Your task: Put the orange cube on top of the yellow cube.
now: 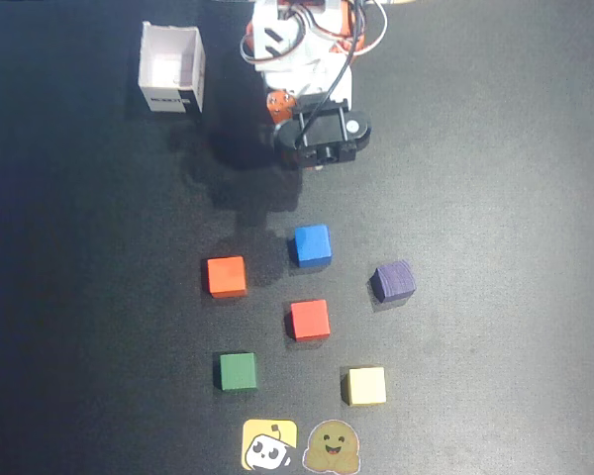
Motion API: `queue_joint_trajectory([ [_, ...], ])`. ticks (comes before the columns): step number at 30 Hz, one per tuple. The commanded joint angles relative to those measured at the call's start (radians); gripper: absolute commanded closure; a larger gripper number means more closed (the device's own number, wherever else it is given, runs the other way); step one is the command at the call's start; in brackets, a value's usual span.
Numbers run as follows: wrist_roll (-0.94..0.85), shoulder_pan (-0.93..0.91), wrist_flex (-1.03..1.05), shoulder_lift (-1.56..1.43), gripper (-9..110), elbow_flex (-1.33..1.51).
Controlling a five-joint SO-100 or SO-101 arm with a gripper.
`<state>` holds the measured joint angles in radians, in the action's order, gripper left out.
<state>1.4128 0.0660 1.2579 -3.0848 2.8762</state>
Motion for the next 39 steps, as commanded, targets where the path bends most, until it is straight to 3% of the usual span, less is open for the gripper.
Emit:
queue_joint_trajectory([
  [1,-0.008,0.003,0.003,-0.006,101,-0.003],
  [21,-0.028,-0.031,-0.002,-0.006,101,-0.003],
  [28,0.098,-0.034,-0.015,-0.006,101,-0.003],
  [39,0.061,-0.034,-0.052,-0.008,92,-0.040],
])
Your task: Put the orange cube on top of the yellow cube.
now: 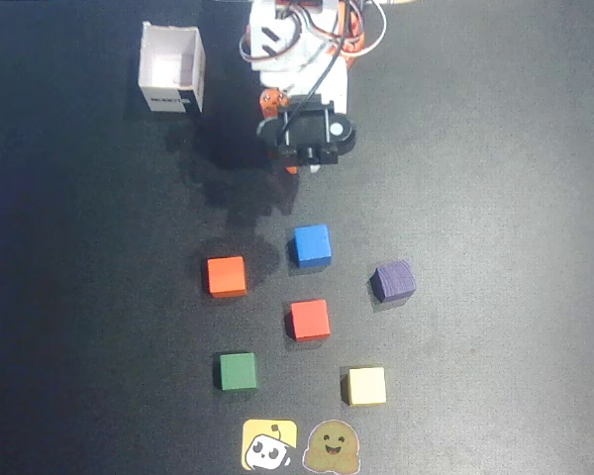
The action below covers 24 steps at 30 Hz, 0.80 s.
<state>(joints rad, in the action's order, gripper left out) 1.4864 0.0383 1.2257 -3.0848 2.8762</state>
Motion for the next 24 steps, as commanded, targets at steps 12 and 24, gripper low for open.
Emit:
queue_joint_trajectory([
  [12,0.029,-0.023,-0.064,0.704,85,-0.535],
  [24,-0.066,-0.137,-0.210,1.150,85,-0.811],
])
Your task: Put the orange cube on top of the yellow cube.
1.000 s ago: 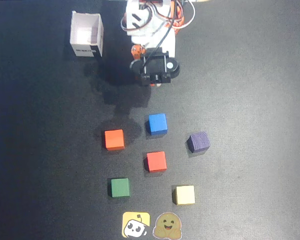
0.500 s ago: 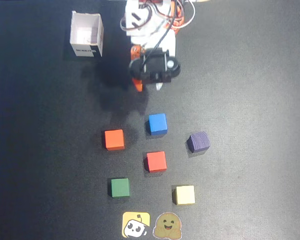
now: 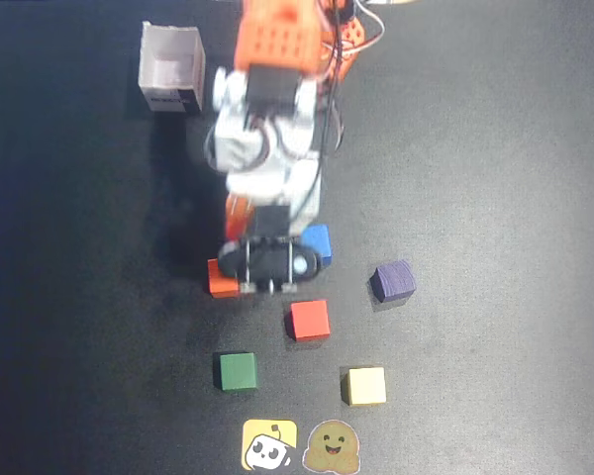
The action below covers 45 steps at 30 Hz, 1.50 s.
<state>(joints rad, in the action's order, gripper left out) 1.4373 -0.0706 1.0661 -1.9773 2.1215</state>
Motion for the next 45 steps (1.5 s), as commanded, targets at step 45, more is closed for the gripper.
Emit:
queue_joint_trajectory([
  [45,-0.284,-0.106,-0.104,0.396,84,-0.163],
])
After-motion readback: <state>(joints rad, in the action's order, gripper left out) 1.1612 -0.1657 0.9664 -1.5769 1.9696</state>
